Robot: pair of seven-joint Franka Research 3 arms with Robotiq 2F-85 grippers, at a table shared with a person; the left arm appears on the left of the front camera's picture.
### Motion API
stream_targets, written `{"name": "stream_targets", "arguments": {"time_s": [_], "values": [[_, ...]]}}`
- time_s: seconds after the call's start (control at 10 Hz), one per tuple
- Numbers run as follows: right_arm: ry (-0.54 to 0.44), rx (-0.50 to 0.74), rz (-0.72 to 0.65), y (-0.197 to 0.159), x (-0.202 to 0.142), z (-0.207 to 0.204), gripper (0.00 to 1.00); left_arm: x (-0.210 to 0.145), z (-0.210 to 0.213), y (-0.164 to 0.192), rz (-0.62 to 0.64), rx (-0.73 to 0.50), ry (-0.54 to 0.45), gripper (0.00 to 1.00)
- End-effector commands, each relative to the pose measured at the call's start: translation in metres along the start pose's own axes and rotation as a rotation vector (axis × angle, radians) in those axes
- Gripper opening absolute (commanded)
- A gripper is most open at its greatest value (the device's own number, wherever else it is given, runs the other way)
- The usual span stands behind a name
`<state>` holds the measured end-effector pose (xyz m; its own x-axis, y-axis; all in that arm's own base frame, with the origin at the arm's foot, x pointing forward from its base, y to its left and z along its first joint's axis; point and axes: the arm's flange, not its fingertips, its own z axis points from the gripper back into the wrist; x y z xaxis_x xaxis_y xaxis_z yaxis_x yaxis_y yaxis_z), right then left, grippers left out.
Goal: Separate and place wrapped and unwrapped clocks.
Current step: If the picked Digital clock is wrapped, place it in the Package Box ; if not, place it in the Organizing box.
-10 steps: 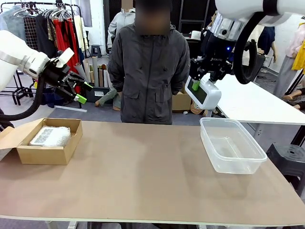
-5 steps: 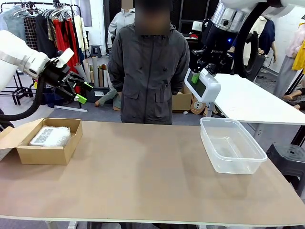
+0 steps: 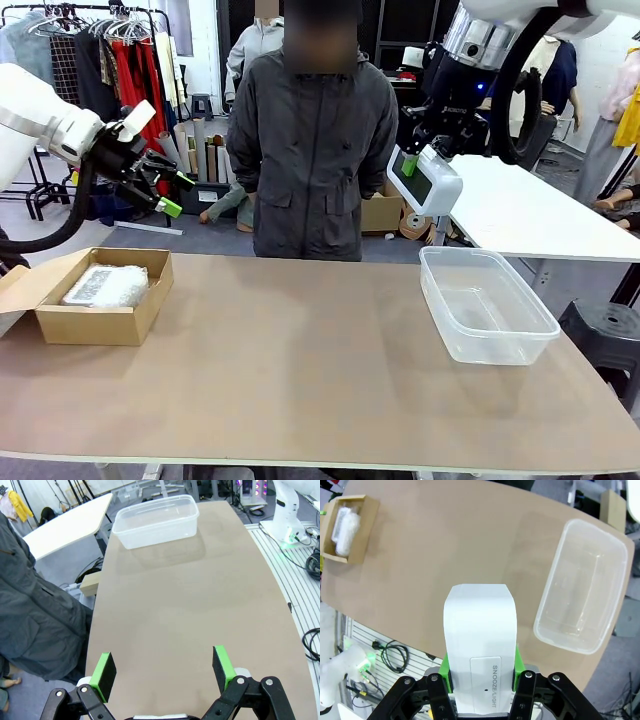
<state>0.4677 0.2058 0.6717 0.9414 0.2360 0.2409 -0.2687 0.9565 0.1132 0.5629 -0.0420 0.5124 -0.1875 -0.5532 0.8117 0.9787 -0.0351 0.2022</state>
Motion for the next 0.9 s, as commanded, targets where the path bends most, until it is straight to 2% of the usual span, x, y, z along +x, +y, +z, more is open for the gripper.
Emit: {"name": "stream_targets", "arguments": {"time_s": [0.0,0.8], "values": [[-0.005,0.000,0.002,0.0004,-0.0010,0.0030,0.00,0.0010,0.0003,-0.0045,-0.004,0.011,0.000,1.00],[-0.005,0.000,0.002,0.0004,-0.0010,0.0030,0.00,0.0010,0.0003,-0.0045,-0.004,0.011,0.000,1.00]]}}
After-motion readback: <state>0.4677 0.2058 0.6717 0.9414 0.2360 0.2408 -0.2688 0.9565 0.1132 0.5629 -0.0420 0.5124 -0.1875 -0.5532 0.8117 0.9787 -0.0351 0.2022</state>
